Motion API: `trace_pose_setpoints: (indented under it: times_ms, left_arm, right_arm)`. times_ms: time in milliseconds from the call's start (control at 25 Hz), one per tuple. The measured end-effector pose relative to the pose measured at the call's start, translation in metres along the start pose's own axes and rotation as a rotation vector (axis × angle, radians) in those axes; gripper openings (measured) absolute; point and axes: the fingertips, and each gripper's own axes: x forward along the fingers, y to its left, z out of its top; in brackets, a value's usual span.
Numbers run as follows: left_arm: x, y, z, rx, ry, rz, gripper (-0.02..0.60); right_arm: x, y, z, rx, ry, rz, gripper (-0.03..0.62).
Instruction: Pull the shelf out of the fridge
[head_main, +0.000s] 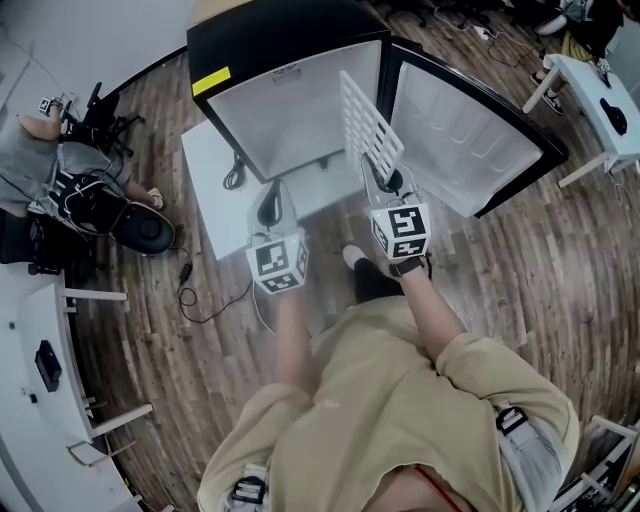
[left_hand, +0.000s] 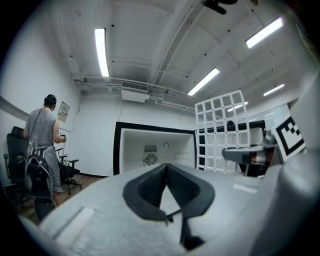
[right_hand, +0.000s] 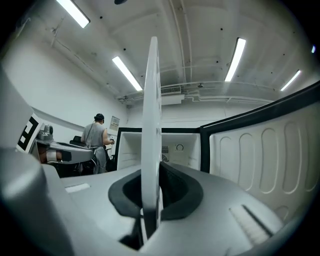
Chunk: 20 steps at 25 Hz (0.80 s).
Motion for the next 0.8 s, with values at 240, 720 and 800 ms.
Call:
trace_pose_setpoints:
  times_ms: [240,720,800]
  left_arm:
    - [0.003,0.003,0.001,-0.004,-0.007,-0.005,0.002]
    - [0.019,-0.004,-0.012,-0.026,0.013,-0.034,0.002]
    - [0.024,-0.005,-0.015,-0.029,0.017,-0.039,0.002]
  right_arm:
    - [0.003,0.004,0.004,0.006,-0.004,0.004,0.018]
    - [0.012,-0.006,-0.008,0.035,0.022,-0.002,0.018]
    - [0.015,-0.009,-0.011,0.046,0.025,-0.003,0.018]
